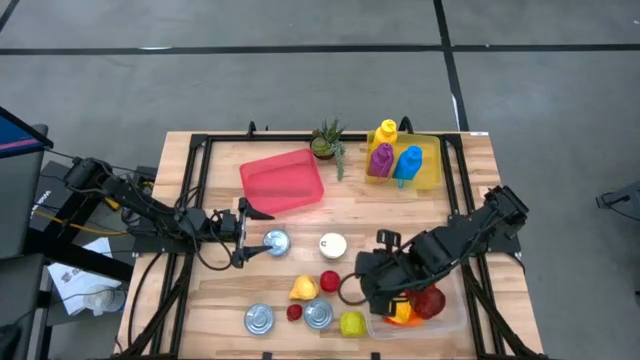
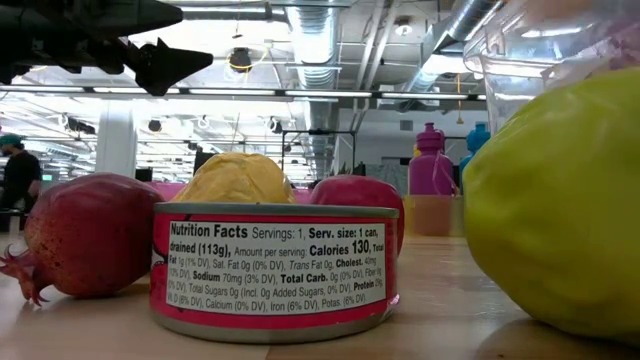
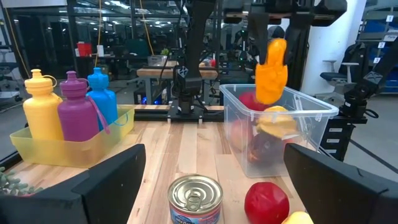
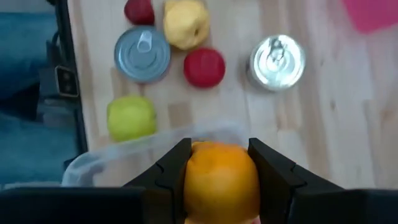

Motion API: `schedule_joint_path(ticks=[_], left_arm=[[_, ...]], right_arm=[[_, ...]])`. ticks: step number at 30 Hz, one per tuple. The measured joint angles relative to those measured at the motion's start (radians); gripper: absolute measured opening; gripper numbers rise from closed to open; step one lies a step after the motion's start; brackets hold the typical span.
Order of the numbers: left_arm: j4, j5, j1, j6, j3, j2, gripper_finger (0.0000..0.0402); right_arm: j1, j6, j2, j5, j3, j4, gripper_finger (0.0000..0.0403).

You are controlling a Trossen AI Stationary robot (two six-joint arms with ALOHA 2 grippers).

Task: Pick & Place Food Item
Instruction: Put the yellow mango into the transparent bin

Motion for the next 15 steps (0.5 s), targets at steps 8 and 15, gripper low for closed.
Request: schedule_joint_path(ticks=[8, 15], left_arm=[[0.0, 0.0, 0.0, 0.0, 0.0, 0.0, 0.0376], [0.0, 0.0, 0.0, 0.0, 0.0, 0.0, 0.0376]], right_arm=[[0.048, 0.098, 0.0, 0.007, 0.0, -0.089, 0.0122], [0.058, 0.091, 0.0, 0.104, 0.0, -0.072, 0.0122]])
